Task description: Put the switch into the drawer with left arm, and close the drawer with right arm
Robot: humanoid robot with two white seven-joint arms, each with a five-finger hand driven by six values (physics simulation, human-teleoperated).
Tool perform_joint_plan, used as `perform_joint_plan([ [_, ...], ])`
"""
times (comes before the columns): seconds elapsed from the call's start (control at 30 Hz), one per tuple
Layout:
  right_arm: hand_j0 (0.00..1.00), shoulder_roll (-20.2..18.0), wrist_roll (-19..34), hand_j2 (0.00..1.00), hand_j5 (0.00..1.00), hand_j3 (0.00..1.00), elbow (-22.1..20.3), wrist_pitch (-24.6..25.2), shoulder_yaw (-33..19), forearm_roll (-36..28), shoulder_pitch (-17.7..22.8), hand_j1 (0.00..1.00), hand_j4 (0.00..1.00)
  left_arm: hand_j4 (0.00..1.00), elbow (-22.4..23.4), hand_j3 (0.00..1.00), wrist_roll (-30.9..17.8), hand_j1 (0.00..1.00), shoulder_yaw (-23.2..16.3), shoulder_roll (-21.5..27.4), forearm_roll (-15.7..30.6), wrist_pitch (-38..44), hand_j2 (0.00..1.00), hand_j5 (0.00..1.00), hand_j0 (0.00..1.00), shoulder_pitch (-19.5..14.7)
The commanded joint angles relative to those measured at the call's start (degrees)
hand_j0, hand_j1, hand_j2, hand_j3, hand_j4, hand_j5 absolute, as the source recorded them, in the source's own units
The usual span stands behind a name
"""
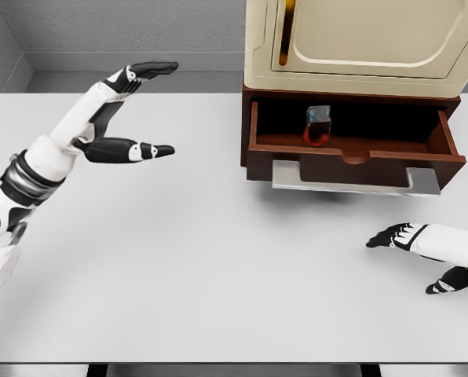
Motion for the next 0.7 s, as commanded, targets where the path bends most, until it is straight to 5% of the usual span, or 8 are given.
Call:
perform_joint_plan([
  [0.0,1.0,-0.09,-0.02,1.0,1.0,1.0,-0.02,0.12,0.0,-0.4,0.0,1.0,1.0,1.0,-0.8,1.0,-3.4,1.0,0.35,1.58,1.06,0.05,1.0,1.0,1.0,0.0],
  [0.1,1.0,-0.53,-0.02,1.0,1.0,1.0,-0.02,0.12,0.0,-0.4,0.0,1.0,1.0,1.0,-0.89,1.0,-3.58,1.0,-0.09,2.46,2.99,0.05,1.0,1.0,1.0,0.44],
  [0.2,1.0,-0.53,-0.11,1.0,1.0,1.0,-0.02,0.12,0.0,-0.4,0.09,1.0,1.0,1.0,-0.98,1.0,-9.55,1.0,-0.88,9.92,4.57,0.05,1.0,1.0,1.0,0.09],
  [0.4,1.0,-2.46,-3.09,1.0,1.0,1.0,-0.46,0.12,0.17,-0.49,0.44,1.0,1.0,1.0,-0.71,1.0,-12.92,1.0,-0.88,11.51,4.66,0.05,1.0,1.0,1.0,-0.09],
  [0.57,0.82,-7.11,-12.23,0.82,0.82,0.82,-0.9,0.12,0.44,-0.58,1.84,0.82,0.82,1.0,-1.68,1.0,-12.92,1.0,-0.97,16.08,3.52,0.05,1.0,1.0,1.0,-0.53],
  [0.67,0.42,-10.72,-18.47,0.42,0.42,0.42,-1.34,0.12,0.61,-0.49,2.11,0.42,0.42,1.0,-2.64,1.0,-12.92,1.0,-1.67,17.22,1.5,0.05,1.0,1.0,1.0,-0.53],
])
